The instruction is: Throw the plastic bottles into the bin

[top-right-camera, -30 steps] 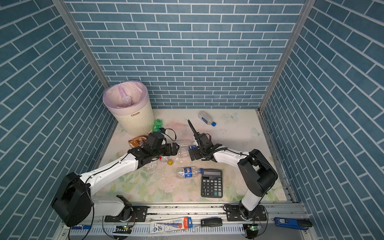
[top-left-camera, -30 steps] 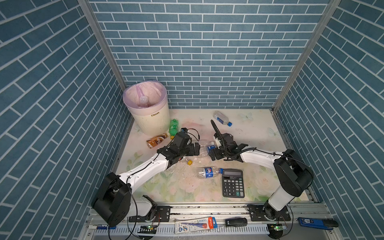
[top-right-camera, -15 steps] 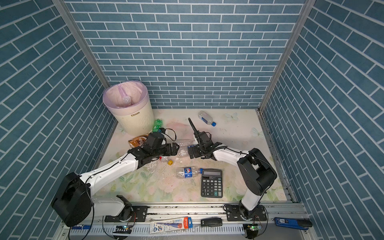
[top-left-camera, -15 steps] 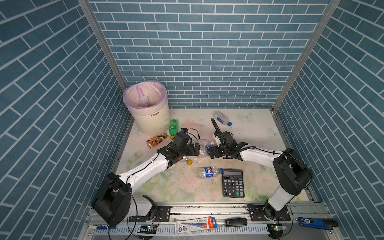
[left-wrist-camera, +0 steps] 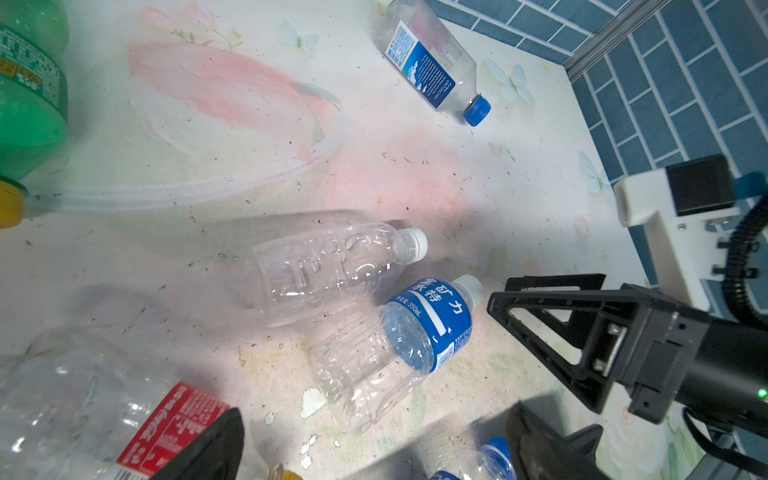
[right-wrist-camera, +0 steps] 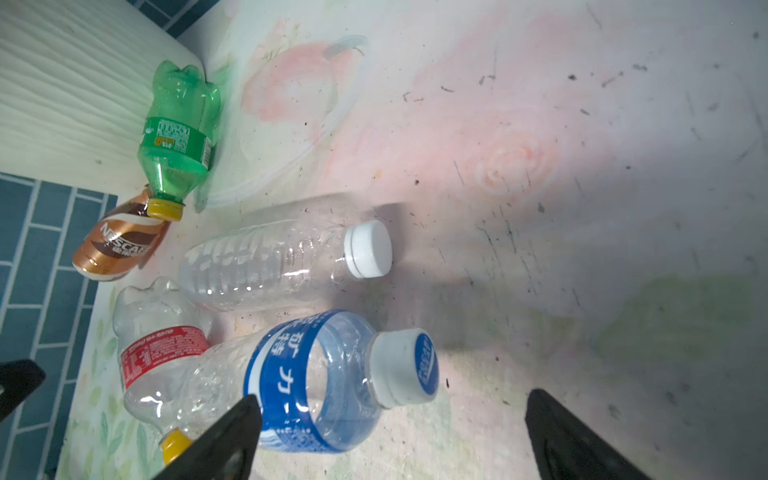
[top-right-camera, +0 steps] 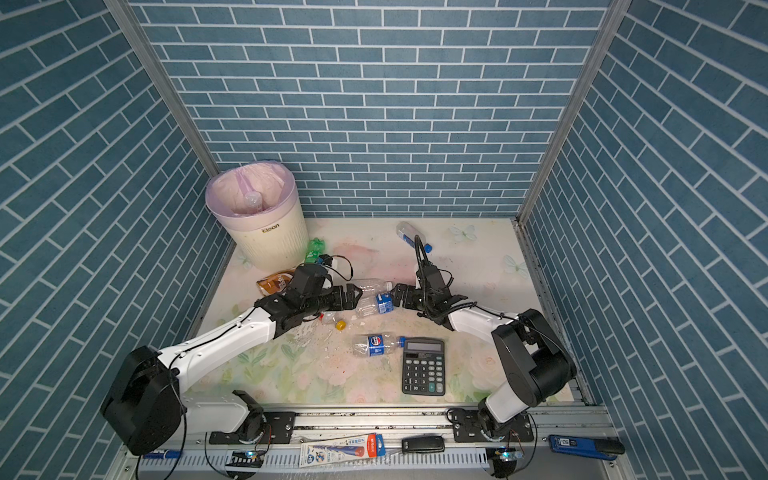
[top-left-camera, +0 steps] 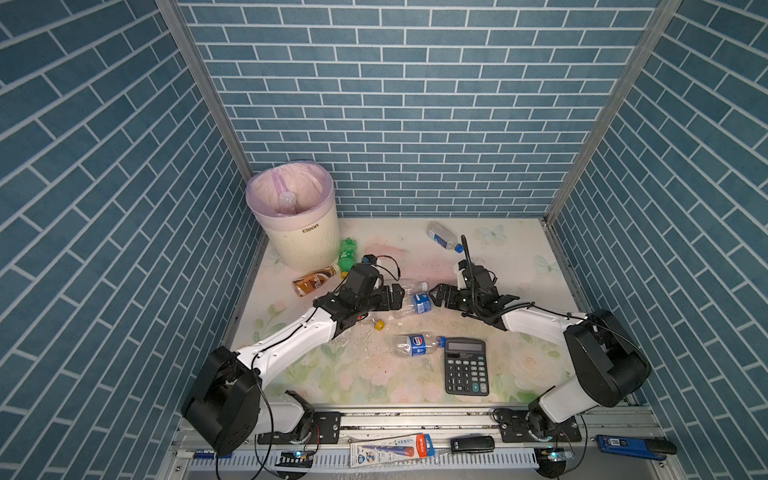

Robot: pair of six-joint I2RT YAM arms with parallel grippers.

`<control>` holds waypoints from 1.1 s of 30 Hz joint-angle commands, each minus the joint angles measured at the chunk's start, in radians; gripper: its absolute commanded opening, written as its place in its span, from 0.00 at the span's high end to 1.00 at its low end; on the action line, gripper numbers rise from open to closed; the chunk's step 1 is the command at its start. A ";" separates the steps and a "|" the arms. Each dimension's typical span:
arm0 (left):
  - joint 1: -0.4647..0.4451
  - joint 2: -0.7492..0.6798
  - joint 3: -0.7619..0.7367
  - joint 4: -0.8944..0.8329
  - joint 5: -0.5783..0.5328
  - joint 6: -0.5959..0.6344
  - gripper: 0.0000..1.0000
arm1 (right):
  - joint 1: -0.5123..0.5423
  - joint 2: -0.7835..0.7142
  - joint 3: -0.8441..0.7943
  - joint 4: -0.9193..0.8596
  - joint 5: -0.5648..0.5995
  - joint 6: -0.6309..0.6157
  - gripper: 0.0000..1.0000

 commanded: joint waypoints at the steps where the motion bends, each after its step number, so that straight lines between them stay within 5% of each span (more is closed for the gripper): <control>1: -0.031 0.036 0.004 0.035 0.035 -0.001 0.01 | -0.013 0.025 -0.051 0.165 -0.050 0.153 0.01; 10: -0.058 0.084 0.017 0.067 0.052 -0.034 0.01 | -0.020 0.080 -0.110 0.334 -0.114 0.281 0.02; 33: -0.076 0.106 0.030 0.057 0.032 -0.038 0.01 | -0.006 0.168 -0.153 0.464 -0.125 0.402 0.31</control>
